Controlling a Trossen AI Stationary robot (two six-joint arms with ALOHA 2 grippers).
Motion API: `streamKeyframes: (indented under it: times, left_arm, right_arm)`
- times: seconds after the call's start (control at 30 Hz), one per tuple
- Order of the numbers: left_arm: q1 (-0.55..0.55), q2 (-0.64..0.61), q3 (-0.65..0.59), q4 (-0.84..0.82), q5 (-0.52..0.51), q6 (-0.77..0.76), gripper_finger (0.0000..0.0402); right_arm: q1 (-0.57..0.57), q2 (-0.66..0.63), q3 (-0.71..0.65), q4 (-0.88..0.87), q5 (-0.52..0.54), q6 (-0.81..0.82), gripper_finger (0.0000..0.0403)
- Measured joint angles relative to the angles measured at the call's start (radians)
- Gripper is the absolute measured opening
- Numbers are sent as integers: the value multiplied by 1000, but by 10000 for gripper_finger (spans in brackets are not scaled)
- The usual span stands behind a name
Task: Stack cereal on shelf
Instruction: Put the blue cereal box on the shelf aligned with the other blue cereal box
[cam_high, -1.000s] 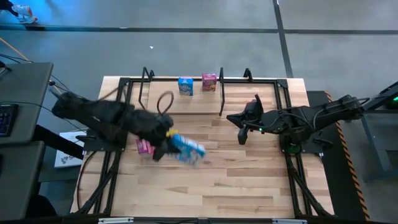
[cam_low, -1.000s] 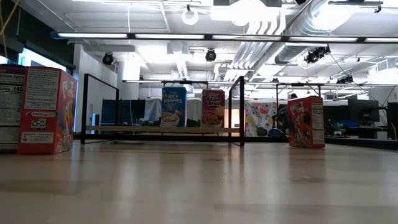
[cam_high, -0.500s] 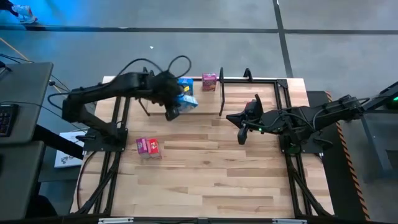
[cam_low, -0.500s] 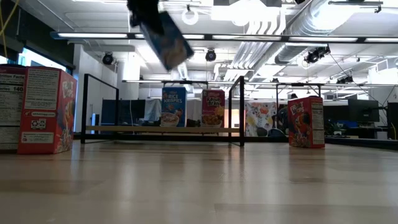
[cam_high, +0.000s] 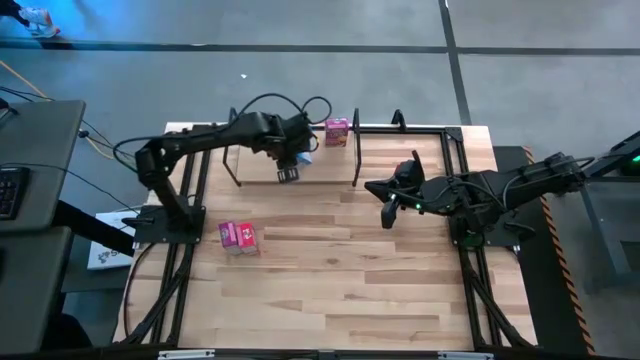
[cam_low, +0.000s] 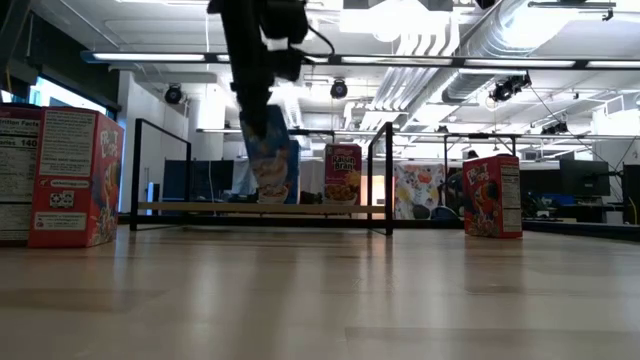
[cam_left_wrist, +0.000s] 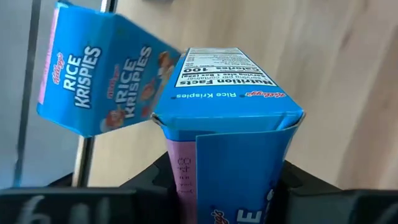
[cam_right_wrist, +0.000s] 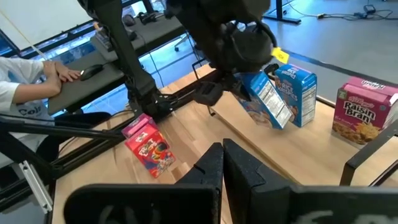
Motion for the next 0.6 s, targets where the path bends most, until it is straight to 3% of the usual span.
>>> streamKeyframes:
  times: [0.6]
  left_arm:
    - [18, 27, -1, 43, 13, 160, 125]
  right_arm:
    - [0, 0, 0, 0, 10, 33, 0]
